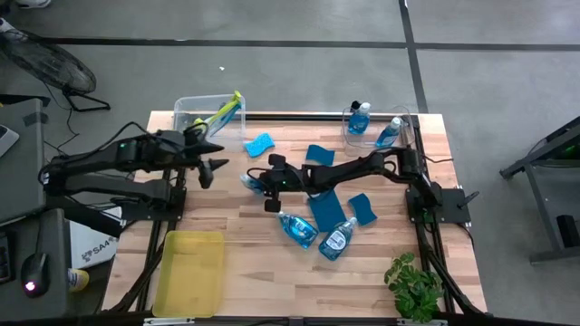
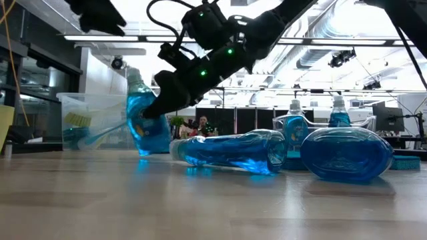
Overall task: Pick & Place Kitchen Sink Supplies
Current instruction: Put the top soap dispenser into the transparent bin
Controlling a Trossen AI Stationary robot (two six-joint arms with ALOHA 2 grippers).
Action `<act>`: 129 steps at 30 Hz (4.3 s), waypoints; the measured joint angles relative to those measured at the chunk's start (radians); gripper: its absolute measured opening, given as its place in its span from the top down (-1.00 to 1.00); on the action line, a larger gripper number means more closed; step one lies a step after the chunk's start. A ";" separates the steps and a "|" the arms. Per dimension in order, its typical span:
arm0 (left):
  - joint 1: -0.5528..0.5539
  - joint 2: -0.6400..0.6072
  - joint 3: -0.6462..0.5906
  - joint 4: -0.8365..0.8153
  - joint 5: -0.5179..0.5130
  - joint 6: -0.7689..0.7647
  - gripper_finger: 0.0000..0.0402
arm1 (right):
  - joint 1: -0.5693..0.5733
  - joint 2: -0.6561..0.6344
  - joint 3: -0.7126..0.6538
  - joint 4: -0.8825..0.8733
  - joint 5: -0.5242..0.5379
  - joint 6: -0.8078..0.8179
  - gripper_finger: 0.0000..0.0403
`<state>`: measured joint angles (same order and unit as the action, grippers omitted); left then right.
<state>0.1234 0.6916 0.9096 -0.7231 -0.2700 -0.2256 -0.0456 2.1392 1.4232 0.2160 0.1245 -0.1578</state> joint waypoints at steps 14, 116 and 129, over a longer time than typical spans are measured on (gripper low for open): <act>0.001 -0.171 -0.276 0.141 0.050 -0.048 -0.04 | -0.081 -0.154 0.000 -0.188 0.106 -0.053 0.57; 0.001 -0.509 -0.663 0.380 0.233 -0.086 -0.04 | -0.447 -0.690 -1.049 0.468 0.580 0.452 0.56; 0.000 -0.509 -0.663 0.375 0.233 -0.086 -0.04 | -0.448 -0.689 -1.051 0.452 0.588 0.444 0.56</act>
<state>0.1238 0.1829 0.2462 -0.3485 -0.0368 -0.3119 -0.4934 1.4502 0.3727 0.6683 0.7127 0.2866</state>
